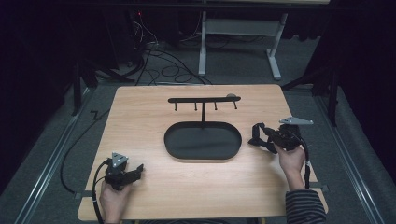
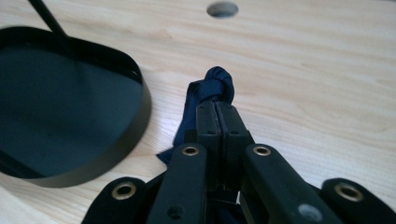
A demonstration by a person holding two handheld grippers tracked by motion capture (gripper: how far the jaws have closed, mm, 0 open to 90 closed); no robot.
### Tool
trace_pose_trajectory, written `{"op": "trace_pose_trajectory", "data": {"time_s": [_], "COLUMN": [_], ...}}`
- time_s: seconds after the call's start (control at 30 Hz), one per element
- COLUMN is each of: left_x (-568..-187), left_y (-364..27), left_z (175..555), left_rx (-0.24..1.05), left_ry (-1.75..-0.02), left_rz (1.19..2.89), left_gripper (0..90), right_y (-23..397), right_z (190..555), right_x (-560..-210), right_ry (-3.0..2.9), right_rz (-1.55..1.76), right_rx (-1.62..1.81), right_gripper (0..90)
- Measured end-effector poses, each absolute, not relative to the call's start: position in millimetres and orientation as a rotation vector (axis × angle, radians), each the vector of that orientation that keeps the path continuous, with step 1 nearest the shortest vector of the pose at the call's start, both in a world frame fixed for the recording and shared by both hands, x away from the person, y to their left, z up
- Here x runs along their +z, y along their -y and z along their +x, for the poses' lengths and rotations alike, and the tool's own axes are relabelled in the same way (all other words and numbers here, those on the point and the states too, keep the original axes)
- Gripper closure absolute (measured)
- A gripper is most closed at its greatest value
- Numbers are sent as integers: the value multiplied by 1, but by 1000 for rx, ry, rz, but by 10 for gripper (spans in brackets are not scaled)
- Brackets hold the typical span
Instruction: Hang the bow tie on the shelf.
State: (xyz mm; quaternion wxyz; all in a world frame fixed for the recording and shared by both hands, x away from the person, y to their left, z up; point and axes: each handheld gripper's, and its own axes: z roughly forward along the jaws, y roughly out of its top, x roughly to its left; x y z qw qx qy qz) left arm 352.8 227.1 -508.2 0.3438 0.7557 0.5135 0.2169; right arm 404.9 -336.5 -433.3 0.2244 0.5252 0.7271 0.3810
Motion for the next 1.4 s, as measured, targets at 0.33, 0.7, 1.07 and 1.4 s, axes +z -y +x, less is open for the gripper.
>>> {"op": "trace_pose_trajectory", "data": {"time_s": [0.33, 0.7, 1.07, 1.4], "left_x": [-508, -509, -509, -508], "left_y": [-227, -227, -226, -227], "left_z": [353, 353, 353, 353], "left_rx": [568, 569, 571, 563], "left_ry": [-1334, -1334, -1334, -1334], "left_rz": [1963, 1960, 1960, 1965], "left_gripper": [275, 275, 276, 275], "right_y": [332, 321, 305, 287], "right_z": [390, 372, 359, 355], "right_x": [-419, -405, -394, -390], "right_ry": [-2003, -2011, -2049, -2094], "right_rz": [1384, 1292, 1202, 1149], "right_rx": [1124, 1187, 1249, 1285], "right_gripper": [900, 900, 900, 900]}}
